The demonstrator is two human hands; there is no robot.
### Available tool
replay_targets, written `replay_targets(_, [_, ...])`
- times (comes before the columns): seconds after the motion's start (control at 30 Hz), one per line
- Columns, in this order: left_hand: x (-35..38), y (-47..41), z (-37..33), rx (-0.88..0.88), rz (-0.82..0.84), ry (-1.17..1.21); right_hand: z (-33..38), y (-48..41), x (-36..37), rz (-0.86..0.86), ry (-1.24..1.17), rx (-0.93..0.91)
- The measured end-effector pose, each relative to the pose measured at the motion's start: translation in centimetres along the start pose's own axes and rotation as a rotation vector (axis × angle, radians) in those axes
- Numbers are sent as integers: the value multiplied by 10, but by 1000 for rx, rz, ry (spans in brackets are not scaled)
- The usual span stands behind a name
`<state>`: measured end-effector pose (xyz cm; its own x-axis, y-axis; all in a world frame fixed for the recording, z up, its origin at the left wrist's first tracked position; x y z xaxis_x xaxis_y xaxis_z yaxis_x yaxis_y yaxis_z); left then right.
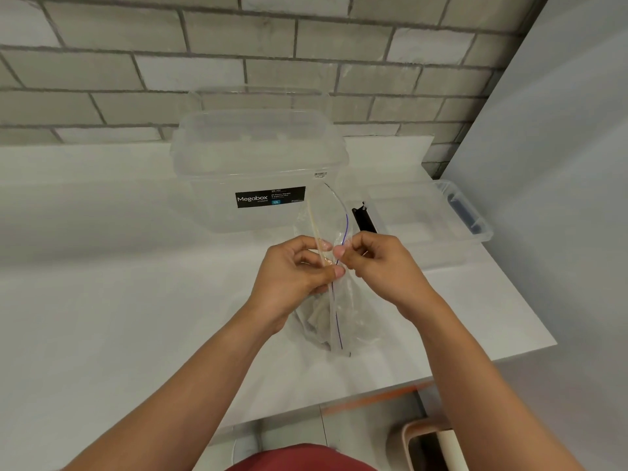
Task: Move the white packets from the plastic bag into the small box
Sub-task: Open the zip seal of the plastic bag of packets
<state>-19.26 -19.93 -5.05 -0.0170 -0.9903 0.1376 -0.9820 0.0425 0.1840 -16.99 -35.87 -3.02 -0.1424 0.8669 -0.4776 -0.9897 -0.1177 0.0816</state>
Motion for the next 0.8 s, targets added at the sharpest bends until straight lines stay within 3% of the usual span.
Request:
replay_targets(0.1, [-2, 3, 0, -23, -12, 2, 0, 2, -5, -4, 47, 7])
replay_targets(0.23, [-18, 2, -3, 2, -166, 36, 3, 4, -16, -151, 87, 14])
replay_targets(0.37, [-18, 5, -7, 31, -203, 99, 10, 16, -12, -87, -79, 54])
replay_targets(0.43, [-14, 7, -6, 31, -205, 134, 8, 23, -10, -34, -14, 48])
replay_targets(0.57, [-5, 11, 0, -35, -157, 196, -3, 30, -4, 58, 193, -6])
replay_targets(0.7, [5, 19, 12, -176, -9, 61, -7, 31, -3, 1, 130, -35])
replay_targets(0.8, [9, 24, 13, -163, 21, 23, -11, 31, -2, 27, 95, -8])
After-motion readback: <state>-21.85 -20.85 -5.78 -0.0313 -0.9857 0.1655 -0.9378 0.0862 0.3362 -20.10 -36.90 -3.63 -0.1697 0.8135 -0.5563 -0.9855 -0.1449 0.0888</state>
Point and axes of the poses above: each hand's wrist, its own y-axis away from the middle knuckle, its own x-axis out of the palm, z = x × y, the point moved 4 cm from there along -y, towards the middle knuckle, and after that the axes turned 1 degree about y, right-handed, at the moved point
